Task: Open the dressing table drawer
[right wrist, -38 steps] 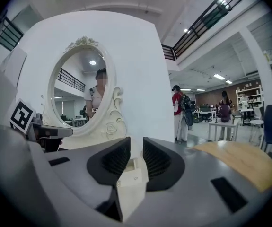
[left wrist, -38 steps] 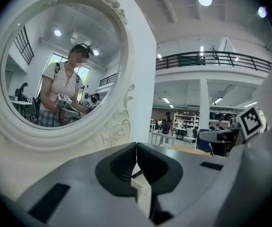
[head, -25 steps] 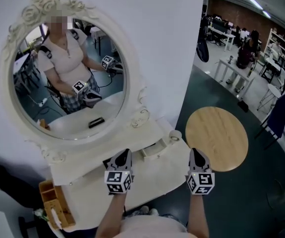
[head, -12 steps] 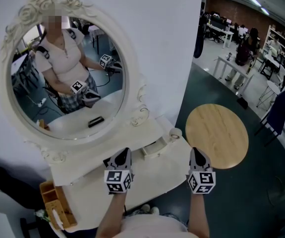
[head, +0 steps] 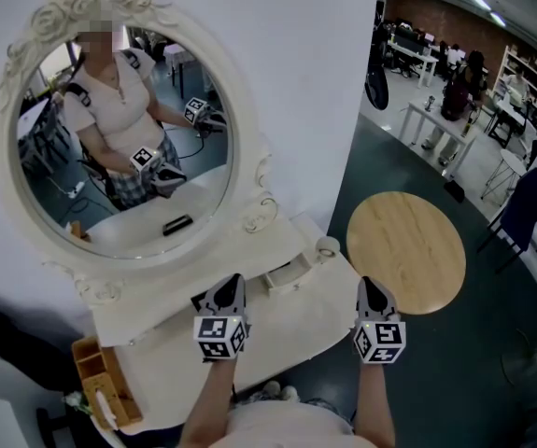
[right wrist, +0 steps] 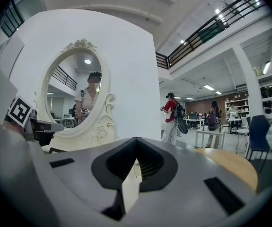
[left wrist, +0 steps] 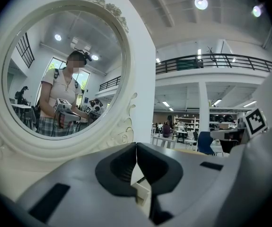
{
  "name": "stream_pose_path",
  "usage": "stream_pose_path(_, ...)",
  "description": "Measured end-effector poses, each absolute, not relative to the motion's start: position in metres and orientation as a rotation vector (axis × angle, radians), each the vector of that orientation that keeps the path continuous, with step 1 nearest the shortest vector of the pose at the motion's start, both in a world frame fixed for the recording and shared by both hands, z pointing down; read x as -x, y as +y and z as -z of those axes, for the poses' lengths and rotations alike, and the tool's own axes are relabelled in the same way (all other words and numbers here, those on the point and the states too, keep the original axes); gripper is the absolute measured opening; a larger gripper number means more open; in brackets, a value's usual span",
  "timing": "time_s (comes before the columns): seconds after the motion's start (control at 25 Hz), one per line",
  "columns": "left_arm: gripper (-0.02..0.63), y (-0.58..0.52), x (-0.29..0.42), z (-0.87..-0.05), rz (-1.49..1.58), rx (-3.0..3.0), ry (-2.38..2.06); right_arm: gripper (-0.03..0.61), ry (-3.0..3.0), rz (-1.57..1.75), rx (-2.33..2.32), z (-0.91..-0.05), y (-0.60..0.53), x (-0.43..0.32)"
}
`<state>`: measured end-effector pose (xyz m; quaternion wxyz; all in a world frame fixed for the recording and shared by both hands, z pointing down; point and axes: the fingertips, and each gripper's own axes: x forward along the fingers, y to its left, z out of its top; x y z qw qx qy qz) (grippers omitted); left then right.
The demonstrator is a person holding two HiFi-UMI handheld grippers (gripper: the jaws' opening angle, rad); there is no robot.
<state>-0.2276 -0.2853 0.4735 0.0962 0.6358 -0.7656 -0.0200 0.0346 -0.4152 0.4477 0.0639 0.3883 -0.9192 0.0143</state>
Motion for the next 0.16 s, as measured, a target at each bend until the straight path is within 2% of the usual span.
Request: stream_pose_path(0.16,0.028,-0.2851,0.2256,-0.4745,0.056,-1.883,-2.262,0.014,-2.777,-0.051,-1.168,-0.4480,-0.4128,-0.0356)
